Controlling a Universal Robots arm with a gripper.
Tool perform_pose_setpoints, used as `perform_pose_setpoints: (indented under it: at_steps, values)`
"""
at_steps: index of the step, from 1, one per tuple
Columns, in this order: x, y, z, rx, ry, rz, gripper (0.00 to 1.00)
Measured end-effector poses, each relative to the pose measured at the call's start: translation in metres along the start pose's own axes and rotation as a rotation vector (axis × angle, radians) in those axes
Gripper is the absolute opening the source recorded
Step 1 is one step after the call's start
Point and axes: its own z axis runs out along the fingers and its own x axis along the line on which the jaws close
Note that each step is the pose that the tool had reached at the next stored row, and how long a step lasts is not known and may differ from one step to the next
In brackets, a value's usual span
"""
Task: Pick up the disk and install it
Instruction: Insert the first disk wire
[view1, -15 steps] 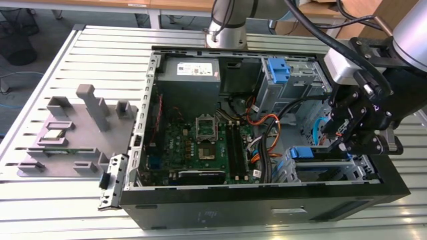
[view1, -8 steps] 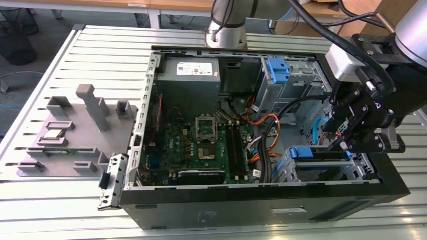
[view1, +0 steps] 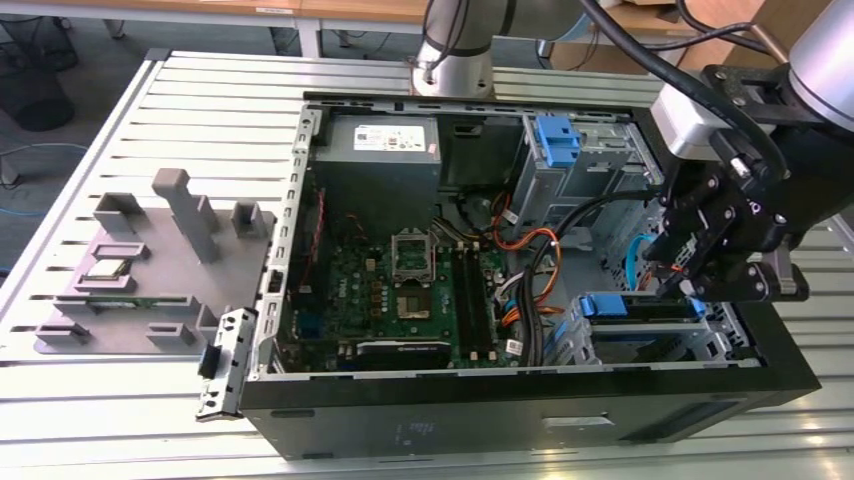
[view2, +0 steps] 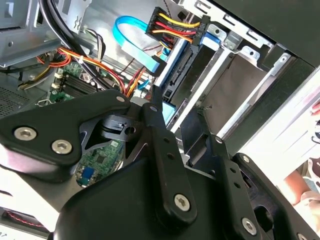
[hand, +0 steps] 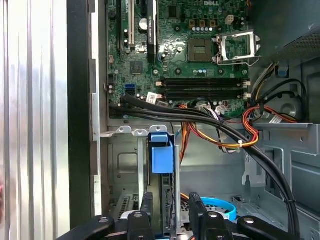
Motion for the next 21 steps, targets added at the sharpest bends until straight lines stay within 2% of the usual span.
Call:
perform_pose_setpoints:
  at_steps: [11,17,21]
  values:
    - [-0.0109,-0.0032,0.0012,0.0000,-0.0001,0.000,0.42]
    - [-0.0148,-0.0093,0.0015,0.0000,-0.0001,0.000,0.42]
    - [-0.0157,-0.0099,0.0015,0.0000,-0.0023,0.000,0.42]
